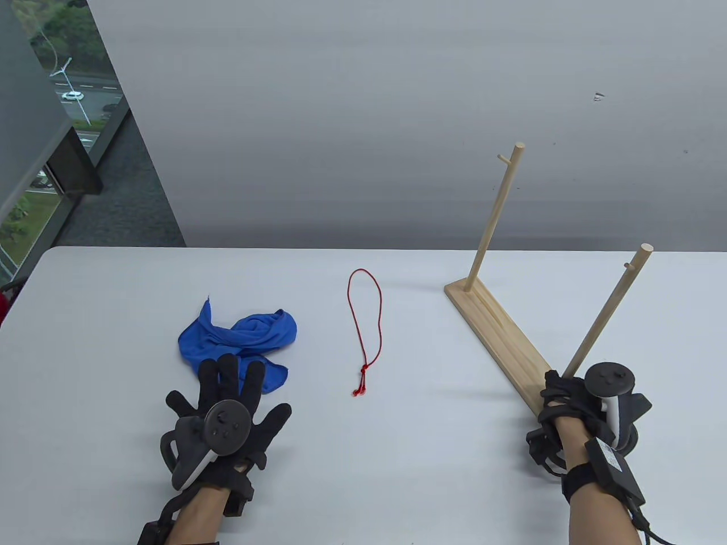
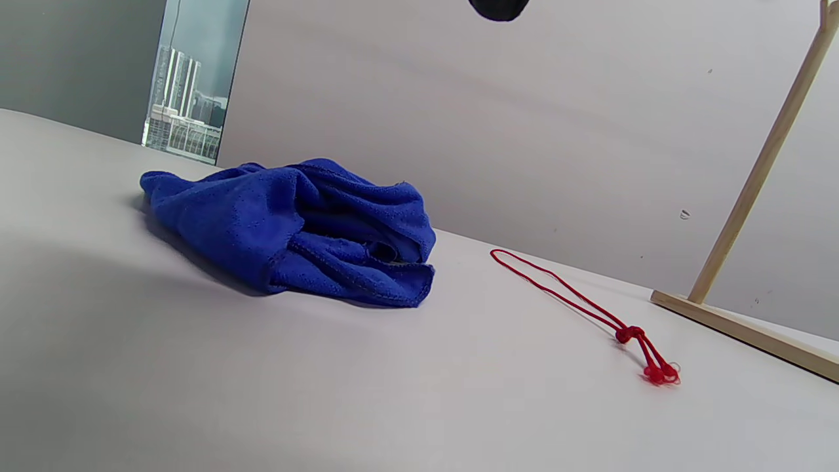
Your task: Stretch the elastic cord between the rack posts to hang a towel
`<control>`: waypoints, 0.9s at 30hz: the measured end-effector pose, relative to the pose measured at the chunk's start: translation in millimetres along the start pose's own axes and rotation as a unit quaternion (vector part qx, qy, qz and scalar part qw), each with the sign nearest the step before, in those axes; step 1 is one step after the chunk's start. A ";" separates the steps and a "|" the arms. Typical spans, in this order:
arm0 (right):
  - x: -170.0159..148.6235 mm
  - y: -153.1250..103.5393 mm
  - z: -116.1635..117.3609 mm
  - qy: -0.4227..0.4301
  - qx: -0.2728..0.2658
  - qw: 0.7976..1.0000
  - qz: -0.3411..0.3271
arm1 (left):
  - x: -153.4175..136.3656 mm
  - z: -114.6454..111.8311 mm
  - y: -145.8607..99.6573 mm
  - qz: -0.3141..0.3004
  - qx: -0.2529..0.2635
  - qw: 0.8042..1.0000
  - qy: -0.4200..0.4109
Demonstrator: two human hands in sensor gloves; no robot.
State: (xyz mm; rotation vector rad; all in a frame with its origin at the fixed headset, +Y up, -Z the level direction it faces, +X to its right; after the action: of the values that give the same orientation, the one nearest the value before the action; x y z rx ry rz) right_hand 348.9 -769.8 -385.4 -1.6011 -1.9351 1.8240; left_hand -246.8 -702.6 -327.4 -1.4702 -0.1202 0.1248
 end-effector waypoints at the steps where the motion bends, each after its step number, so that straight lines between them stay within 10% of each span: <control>1: -0.3 0.7 0.2 0.001 0.000 1.000 -0.002 | -0.8 0.1 0.2 0.002 -0.004 1.000 -0.002; 27: 8.0 1.4 -33.6 0.097 -0.008 0.991 -0.091 | -5.9 -1.7 1.6 0.017 -0.024 1.000 -0.004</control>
State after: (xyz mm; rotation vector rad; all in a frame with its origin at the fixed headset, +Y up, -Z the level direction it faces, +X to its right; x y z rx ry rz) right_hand 367.2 -740.9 -380.7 -1.4882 -1.9409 1.5285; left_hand -252.4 -705.1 -329.2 -1.5202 -0.1050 0.1564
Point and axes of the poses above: the tracker on the back of each hand, its own x axis roughly to the thumb side, its own y axis roughly from the wrist to the fingertips, z = x × y, the point moved 2 cm from there along y, roughly from the wrist to the fingertips, and after that the axes turned 6 degrees about y, right-handed, at the moved point
